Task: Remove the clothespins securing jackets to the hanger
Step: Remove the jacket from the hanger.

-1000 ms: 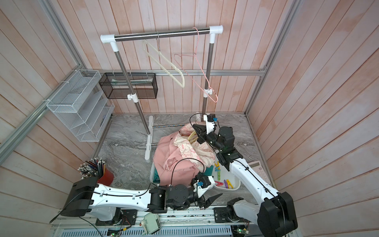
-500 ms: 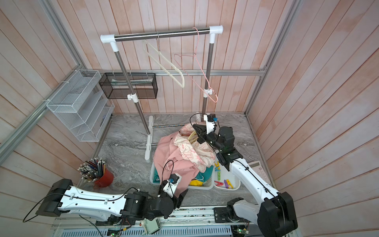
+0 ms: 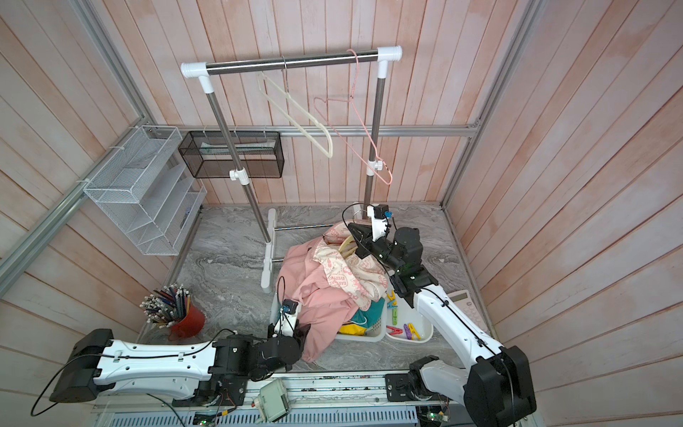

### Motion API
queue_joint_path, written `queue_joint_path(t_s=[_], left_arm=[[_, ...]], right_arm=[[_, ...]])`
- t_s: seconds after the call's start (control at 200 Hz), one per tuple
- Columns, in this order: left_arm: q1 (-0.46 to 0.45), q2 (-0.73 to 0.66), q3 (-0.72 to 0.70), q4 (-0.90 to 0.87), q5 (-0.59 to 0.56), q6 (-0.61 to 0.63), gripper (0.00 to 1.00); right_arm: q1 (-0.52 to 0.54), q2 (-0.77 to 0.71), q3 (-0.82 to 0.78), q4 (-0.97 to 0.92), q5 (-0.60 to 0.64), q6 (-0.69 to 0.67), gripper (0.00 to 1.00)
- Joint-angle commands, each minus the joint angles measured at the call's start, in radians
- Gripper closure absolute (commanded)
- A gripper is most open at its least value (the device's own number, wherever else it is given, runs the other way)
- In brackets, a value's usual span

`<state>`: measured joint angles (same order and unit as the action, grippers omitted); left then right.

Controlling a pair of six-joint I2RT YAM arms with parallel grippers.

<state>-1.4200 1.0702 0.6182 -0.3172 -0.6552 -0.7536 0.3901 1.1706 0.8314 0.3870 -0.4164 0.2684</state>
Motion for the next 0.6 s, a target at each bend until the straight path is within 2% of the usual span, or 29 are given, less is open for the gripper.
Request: queue_joint_path(t_s=[0.0, 0.105, 0.24, 0.395, 0.48, 0.54, 0.595], left_arm=[[0.04, -0.045, -0.032, 0.124, 0.056, 0.076, 0.85], [0.058, -0.071, -0.008, 0.163, 0.037, 0.147, 1.0], [0.111, -0.065, 0.035, 0.184, 0.089, 0.213, 1.0], [0.127, -0.061, 0.052, 0.119, 0.11, 0.182, 1.0], [0.128, -0.091, 0.061, 0.09, 0.106, 0.172, 0.78], [0.127, -0.115, 0.071, 0.1, 0.099, 0.195, 0.53], [0.128, -0.133, 0.086, 0.114, 0.088, 0.228, 0.39]], right_arm=[[0.0, -0.005, 0.027, -0.002, -0.007, 0.02, 1.0], [0.0, -0.007, 0.024, 0.0, -0.013, 0.026, 1.0], [0.0, -0.014, 0.022, 0.001, -0.001, 0.026, 1.0], [0.001, -0.026, 0.022, -0.016, 0.014, 0.015, 1.0], [0.0, -0.027, 0.02, -0.031, 0.018, 0.006, 1.0], [0.0, -0.028, 0.015, -0.03, 0.017, 0.005, 1.0], [0.0, -0.029, 0.01, -0.026, 0.017, 0.004, 1.0]])
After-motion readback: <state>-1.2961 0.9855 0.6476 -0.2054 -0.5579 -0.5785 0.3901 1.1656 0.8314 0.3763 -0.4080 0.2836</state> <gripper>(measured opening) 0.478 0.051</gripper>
